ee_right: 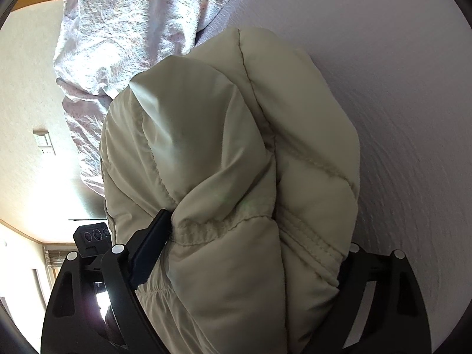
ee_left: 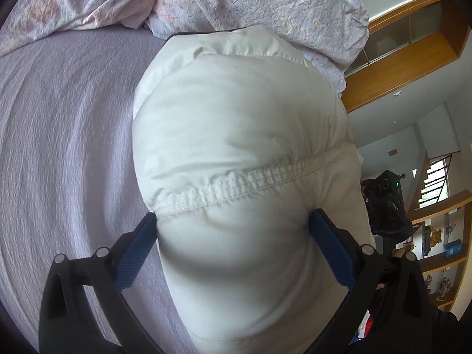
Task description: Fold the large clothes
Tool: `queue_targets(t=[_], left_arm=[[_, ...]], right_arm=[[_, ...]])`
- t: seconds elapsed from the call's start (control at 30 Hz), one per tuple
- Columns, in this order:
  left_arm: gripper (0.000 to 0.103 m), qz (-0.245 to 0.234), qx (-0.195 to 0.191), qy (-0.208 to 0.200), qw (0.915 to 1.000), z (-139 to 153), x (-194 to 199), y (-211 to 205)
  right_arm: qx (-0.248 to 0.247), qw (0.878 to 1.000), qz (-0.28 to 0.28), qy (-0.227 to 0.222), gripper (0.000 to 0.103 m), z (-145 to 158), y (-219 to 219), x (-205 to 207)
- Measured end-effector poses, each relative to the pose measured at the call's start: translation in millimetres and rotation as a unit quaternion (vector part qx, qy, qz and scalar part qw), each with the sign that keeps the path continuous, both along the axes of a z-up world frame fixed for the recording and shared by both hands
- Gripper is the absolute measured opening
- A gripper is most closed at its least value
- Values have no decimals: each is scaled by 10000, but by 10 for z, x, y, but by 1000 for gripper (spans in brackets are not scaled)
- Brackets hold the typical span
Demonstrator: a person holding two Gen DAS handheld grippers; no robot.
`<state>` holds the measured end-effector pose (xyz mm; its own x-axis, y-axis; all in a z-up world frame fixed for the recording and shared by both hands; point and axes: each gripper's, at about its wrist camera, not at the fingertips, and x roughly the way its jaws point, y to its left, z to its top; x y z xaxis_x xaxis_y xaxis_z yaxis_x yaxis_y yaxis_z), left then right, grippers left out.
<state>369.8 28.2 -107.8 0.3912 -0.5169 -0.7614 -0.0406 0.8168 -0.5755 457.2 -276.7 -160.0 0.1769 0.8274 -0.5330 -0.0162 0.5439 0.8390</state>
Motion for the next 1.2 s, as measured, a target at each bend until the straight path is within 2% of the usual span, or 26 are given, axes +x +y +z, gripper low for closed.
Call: queue_targets(t=[0.2,0.33,0.47,0.73,0.9,1.03,1.2], left_arm=[[75,137,123,-130,9997,157,84,153],[67,331,324,-223,9987,270,135,366],[67,601,561,-315,9961,408,179,649],[67,1048,799,-409,9904,539,240,1167],[67,1257,886,-455,9871,562,258,1384],[67,1366,943,-481,9850,538,261,1518],[71,1423,1140,-443,9822,465,302,1527]], right_arm=[[87,9996,112,-238,70,145,159,114],[121,9985,311,-444,58,284,432,205],[188,9972,533,-495,56,363,771,308],[252,9940,914,-548,55,419,1359,429],[191,9926,1028,-624,55,465,1525,492],[130,9921,1043,-679,55,385,1572,482],[81,9935,932,-642,55,323,1476,396]])
